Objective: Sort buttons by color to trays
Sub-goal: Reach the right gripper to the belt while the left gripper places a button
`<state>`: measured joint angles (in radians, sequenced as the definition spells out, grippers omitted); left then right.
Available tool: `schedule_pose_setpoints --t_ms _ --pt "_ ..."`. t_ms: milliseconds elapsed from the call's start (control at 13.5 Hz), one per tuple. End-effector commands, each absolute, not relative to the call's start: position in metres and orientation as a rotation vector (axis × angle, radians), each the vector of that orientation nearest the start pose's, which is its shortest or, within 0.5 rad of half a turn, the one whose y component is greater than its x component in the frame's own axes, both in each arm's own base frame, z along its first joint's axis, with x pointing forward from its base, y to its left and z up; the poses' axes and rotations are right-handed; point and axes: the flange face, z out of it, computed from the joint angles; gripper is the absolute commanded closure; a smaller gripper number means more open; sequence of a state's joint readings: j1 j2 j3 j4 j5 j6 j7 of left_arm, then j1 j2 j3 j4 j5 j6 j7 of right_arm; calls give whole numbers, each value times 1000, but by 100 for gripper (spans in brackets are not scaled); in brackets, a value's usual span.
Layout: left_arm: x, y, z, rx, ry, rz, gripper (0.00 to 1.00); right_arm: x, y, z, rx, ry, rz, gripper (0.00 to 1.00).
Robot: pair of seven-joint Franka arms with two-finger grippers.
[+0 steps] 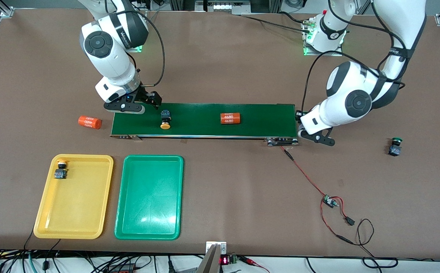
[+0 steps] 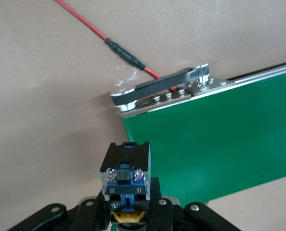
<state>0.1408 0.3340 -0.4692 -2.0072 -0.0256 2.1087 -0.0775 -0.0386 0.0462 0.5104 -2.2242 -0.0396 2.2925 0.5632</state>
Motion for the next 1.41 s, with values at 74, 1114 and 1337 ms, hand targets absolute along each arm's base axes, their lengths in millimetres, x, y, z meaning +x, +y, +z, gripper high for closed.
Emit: schedule_pose_setpoints --t_ms 74,1114,1337 --pt "559 -205 269 -3272 227 396 100 478 244 343 -3153 27 -34 0" --pt "523 -251 246 -3221 260 490 98 492 234 282 -3147 -27 7 0" --pt "526 -251 245 -3219 283 479 54 492 228 270 -3161 -50 41 0"
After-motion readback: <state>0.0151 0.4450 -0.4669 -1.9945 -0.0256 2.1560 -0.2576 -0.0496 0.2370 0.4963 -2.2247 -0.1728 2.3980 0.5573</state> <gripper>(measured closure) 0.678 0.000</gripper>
